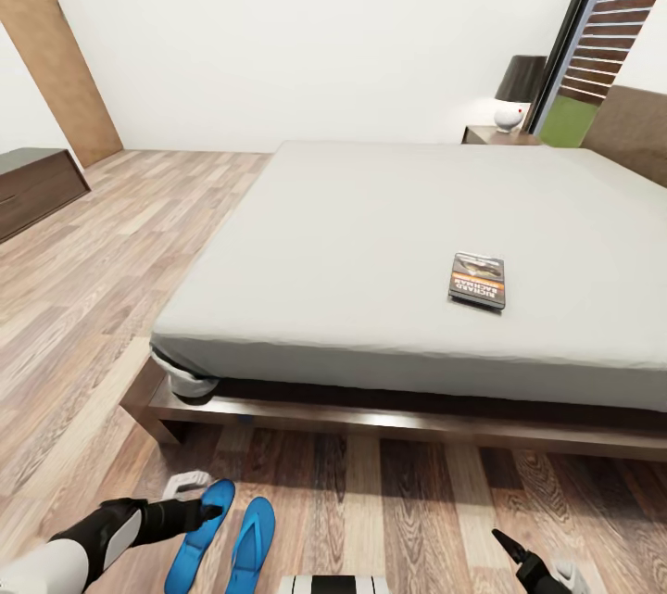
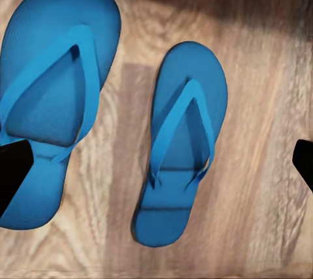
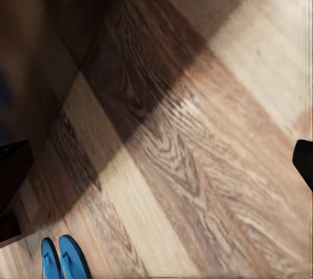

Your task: In the bedroom, move the book from the bed onto either nightstand, and place the two sandals side by side next to the bed.

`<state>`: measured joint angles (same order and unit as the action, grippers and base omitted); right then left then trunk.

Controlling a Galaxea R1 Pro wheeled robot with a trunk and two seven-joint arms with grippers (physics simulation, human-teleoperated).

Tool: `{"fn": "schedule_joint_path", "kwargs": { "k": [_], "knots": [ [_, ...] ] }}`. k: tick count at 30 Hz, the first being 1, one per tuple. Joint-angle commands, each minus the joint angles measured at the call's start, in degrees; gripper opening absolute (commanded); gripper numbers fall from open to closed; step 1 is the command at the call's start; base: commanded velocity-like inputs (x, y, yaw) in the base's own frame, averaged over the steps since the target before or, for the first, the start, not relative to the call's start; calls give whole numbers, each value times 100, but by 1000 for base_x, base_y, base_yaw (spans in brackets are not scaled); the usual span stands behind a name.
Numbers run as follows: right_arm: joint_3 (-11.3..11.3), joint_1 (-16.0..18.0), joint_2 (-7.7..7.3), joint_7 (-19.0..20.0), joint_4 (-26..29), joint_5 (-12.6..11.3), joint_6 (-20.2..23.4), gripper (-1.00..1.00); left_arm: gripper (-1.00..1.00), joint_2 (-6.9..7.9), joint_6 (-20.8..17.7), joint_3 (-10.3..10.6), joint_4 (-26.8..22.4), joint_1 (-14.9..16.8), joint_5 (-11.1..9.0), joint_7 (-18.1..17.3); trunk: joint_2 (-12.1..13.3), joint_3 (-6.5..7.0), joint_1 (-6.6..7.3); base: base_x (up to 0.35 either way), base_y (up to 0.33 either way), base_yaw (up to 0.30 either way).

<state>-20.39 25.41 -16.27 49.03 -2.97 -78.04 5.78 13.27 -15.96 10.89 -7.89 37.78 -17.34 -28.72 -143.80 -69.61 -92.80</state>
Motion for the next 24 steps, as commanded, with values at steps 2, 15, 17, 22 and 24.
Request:
{"fn": "schedule_joint_path", "kwargs": {
  "k": [2,15,17,22,24],
  "knots": [
    [-27,-29,-1,34,-19,-59,57,100,100,0,-10,35,219,-2,-55,-15,-2,-4,1,0,0,0],
    [-28,-357,-30,28,-19,-59,32,100,100,275,1017,22,689,-599,-72,-1078,-2,-4,1,0,0,0],
    [-32,-418,-51,25,-19,-58,24,100,100,338,1082,21,697,-654,-78,-1206,-2,-4,1,0,0,0],
    [-66,-540,-124,21,-19,-14,-29,100,100,453,1201,19,708,-779,-124,-1364,-2,-4,1,0,0,0],
    [-80,-589,-142,20,-19,55,-67,100,100,481,1263,16,712,-833,-197,-1398,-2,-4,1,0,0,0]
  ]
}}
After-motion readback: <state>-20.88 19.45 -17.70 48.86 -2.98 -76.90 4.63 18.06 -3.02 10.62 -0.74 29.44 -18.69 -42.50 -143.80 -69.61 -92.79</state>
